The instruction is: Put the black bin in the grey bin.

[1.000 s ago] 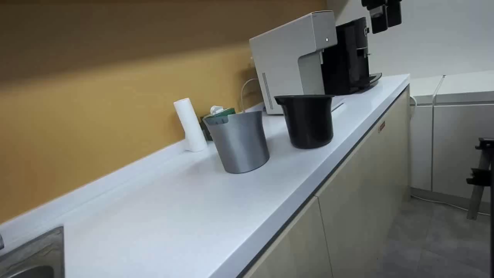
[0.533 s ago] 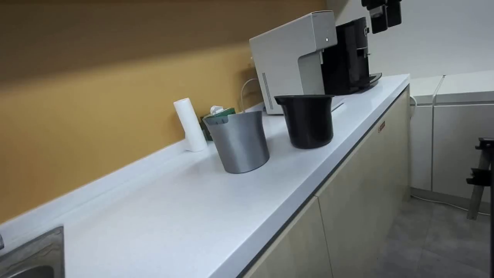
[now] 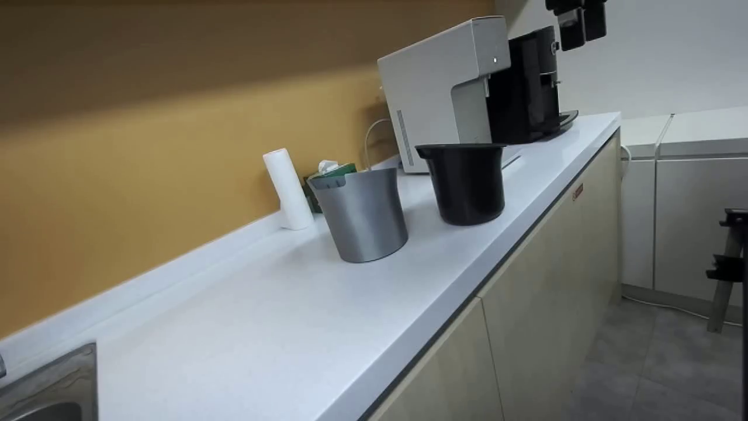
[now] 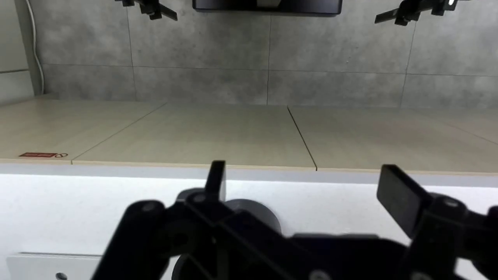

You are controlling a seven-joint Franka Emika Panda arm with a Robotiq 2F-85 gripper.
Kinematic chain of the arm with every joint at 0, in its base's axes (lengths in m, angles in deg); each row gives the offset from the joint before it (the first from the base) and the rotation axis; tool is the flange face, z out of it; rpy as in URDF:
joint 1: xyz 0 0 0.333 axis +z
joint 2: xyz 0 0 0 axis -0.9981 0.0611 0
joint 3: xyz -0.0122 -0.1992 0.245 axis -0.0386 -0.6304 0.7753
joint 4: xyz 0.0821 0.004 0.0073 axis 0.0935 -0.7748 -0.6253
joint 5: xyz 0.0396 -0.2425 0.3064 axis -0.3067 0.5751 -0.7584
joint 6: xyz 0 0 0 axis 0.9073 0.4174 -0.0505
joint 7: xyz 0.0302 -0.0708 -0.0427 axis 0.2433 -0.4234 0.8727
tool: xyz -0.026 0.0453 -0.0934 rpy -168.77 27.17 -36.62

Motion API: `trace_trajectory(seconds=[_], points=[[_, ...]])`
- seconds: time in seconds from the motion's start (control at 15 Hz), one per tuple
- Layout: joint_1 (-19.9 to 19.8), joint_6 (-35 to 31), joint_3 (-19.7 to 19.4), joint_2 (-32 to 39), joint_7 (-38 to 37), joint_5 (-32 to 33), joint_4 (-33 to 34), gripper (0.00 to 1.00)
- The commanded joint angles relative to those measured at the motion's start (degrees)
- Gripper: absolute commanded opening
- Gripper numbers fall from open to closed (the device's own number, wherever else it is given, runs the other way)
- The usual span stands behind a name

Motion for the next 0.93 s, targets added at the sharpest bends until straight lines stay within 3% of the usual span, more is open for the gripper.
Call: trace_trajectory(seconds=[0.0, 0.33, 0.87], points=[[-1.76, -5.48, 0.46, 1.78, -6.01, -0.84, 1.02, 1.0], [-5.42, -14.92, 1.65, 8.66, -16.45, -2.58, 3.67, 1.0], [-11.18, -28.15, 7.22, 23.35, -33.04, 3.39, 9.86, 1.0]])
